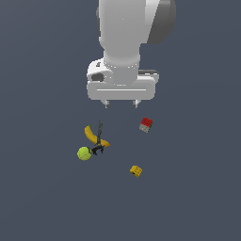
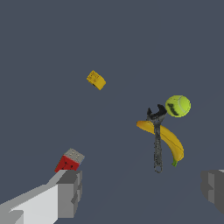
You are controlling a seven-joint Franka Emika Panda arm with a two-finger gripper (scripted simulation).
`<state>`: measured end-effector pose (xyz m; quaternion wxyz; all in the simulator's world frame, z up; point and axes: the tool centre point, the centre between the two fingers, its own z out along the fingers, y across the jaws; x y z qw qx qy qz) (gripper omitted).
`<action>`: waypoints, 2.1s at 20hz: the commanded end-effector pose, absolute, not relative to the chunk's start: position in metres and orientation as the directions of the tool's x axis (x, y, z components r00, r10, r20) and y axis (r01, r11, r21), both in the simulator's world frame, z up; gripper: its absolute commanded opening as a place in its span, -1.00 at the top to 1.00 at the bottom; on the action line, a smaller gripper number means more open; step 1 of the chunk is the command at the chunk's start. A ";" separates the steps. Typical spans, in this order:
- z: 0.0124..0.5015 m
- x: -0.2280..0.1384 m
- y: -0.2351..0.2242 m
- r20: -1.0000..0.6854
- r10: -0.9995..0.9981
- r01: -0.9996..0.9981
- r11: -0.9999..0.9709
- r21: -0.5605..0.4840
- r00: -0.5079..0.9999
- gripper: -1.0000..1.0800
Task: Pick up a designated object from a clutter of objects.
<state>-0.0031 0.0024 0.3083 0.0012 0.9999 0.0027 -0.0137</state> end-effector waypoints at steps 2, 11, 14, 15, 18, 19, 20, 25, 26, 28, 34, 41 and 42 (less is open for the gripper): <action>0.308 -0.003 0.002 -0.028 0.006 0.007 -1.000 0.003 1.000 -0.92; 0.300 -0.008 0.003 -0.051 0.061 0.063 -0.998 0.023 0.997 -0.92; 0.300 -0.008 0.003 -0.051 0.060 0.061 -0.998 0.023 0.997 -0.92; 0.299 -0.007 0.002 -0.050 0.059 0.060 -0.998 0.022 0.997 -0.92; 0.294 -0.003 -0.002 -0.049 0.056 0.057 -0.998 0.019 0.997 -0.92; 0.292 -0.001 -0.004 -0.049 0.055 0.056 -0.998 0.018 0.997 -0.92; 0.289 0.001 -0.007 -0.048 0.053 0.054 -0.998 0.017 0.997 -0.92; 0.266 0.015 -0.025 -0.042 0.040 0.040 -0.999 0.007 0.998 -0.92; 0.260 0.018 -0.030 -0.040 0.036 0.036 -0.999 0.005 0.999 -0.92; 0.246 0.025 -0.042 -0.037 0.028 0.028 -1.000 0.001 0.999 -0.92; 0.191 0.046 -0.089 -0.022 -0.005 -0.006 -1.000 -0.008 1.000 -0.92; 0.132 0.055 -0.141 -0.008 -0.040 -0.040 -0.999 -0.007 0.999 -0.92; 0.126 0.056 -0.147 -0.007 -0.044 -0.044 -0.999 -0.006 0.999 -0.92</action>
